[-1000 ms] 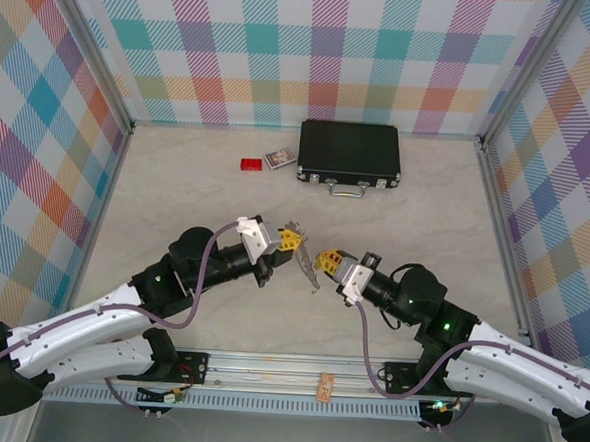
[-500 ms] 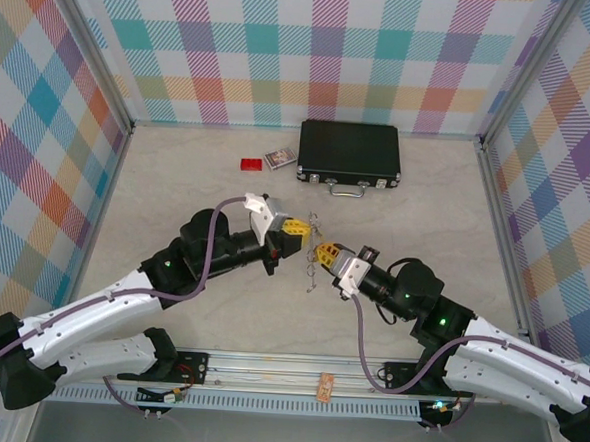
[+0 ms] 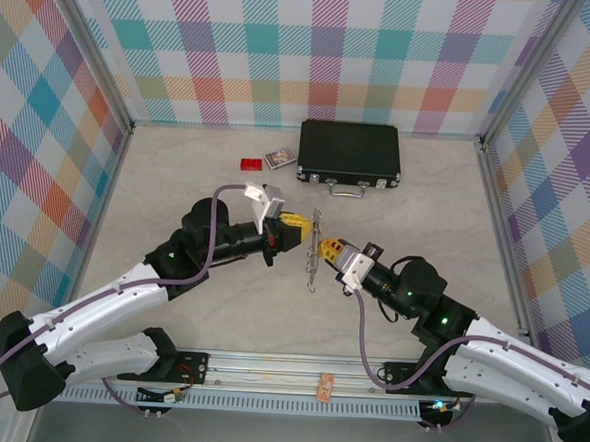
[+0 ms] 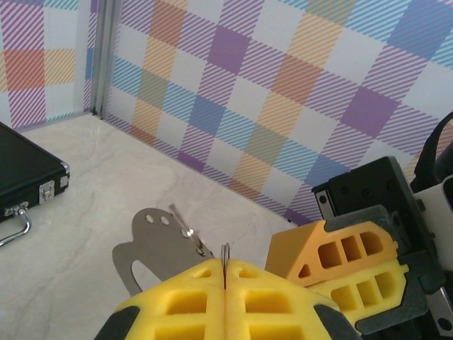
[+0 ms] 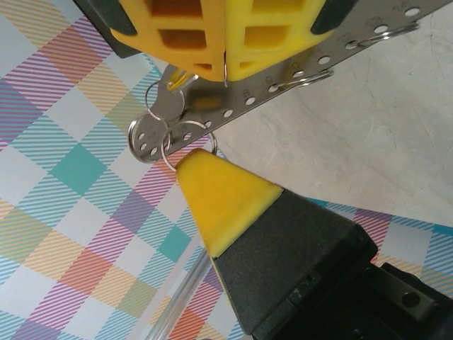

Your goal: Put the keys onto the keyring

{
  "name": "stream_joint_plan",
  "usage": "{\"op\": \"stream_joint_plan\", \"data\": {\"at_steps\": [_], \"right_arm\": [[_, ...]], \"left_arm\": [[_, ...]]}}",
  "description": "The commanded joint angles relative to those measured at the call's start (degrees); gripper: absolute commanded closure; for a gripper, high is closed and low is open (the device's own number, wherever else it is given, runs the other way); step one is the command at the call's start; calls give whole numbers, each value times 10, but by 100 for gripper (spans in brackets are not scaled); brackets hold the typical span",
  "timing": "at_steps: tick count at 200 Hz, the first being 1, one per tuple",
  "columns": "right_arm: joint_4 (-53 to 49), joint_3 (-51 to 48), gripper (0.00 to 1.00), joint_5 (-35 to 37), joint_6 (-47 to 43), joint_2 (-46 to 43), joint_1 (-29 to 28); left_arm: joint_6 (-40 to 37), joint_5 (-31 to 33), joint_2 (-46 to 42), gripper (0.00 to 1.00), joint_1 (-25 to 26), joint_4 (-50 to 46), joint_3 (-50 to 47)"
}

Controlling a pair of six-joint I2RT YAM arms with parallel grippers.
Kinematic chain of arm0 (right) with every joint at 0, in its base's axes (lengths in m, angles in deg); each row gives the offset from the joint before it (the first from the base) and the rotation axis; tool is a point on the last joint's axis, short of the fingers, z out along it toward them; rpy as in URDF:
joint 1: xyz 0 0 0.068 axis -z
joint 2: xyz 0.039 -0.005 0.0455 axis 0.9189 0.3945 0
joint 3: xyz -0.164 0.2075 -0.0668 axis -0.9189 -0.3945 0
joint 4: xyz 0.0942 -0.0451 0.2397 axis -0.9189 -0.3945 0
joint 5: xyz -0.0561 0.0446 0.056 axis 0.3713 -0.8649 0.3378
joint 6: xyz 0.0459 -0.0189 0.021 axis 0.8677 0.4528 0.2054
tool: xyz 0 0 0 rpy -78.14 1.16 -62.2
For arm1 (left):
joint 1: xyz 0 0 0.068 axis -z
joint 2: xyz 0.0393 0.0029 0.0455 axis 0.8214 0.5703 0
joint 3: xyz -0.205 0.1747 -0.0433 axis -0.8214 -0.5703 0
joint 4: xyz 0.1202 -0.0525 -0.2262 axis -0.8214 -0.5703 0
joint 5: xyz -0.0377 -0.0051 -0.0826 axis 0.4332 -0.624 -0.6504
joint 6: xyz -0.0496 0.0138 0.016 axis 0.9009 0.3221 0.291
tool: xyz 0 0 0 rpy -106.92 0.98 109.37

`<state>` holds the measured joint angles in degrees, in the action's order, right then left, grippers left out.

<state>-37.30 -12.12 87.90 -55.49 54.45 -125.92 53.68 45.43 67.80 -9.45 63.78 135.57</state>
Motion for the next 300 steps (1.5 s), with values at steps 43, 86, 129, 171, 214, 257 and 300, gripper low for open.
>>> {"op": "stream_joint_plan", "data": {"at_steps": [43, 86, 129, 171, 214, 257, 300], "right_arm": [[23, 7, 100, 3, 14, -5, 5], [22, 6, 100, 6, 18, -5, 6], [20, 1, 100, 26, 25, -8, 7], [9, -14, 100, 71, 37, -27, 9], [-1, -22, 100, 97, 42, -51, 11], [-9, -24, 100, 123, 39, -61, 12], [-3, -26, 100, 128, 41, -68, 12]], "left_arm": [[28, -40, 0, 100, -17, 44, 6], [34, -51, 1, 100, -21, 48, 4], [30, -55, 4, 100, -28, 43, 4], [-47, 13, 25, 100, -28, -57, 15], [-70, 58, 93, 100, -26, -71, -11], [-127, 158, 181, 100, -4, -91, -16], [-175, 197, 234, 100, 12, -111, -6]]}}
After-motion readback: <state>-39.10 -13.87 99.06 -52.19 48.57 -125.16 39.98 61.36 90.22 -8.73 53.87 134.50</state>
